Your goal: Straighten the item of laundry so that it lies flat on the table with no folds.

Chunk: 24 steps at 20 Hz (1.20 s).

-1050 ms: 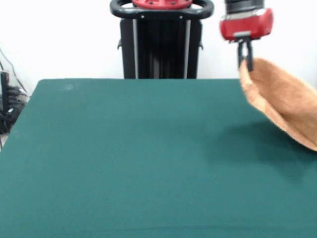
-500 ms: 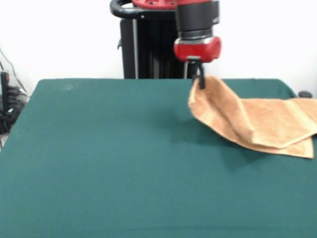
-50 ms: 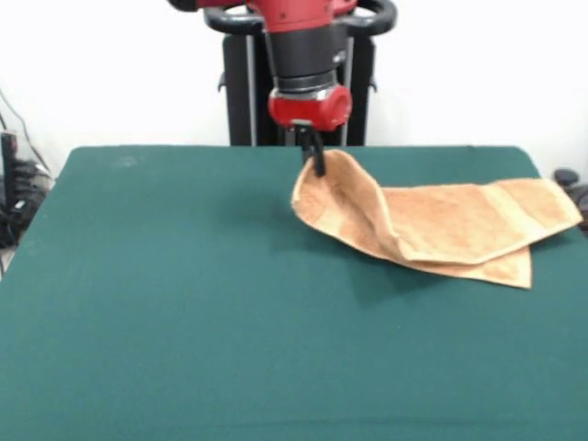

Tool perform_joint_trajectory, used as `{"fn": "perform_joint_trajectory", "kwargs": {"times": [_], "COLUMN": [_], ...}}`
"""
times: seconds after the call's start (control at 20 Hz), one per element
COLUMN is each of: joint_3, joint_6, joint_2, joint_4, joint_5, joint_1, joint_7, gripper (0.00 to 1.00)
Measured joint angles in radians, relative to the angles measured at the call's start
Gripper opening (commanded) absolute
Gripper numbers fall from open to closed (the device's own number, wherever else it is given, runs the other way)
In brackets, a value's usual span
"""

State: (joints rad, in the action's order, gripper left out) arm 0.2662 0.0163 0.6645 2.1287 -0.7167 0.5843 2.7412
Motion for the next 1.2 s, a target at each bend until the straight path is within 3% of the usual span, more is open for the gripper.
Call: {"fn": "perform_joint_trajectory", "kwargs": {"times": [0.7,1.2], "joint_3": [0.103,0.270], "joint_6": [-0.087,-0.273], "joint_2": [0.015,0.077], "joint_4": [-0.013,-0.037], "joint_5": [-0.077,-0.078], "joint_1": [0.180,0.328], "joint_7": [-0.005,-0.015], "gripper": [0.00,0.00]}}
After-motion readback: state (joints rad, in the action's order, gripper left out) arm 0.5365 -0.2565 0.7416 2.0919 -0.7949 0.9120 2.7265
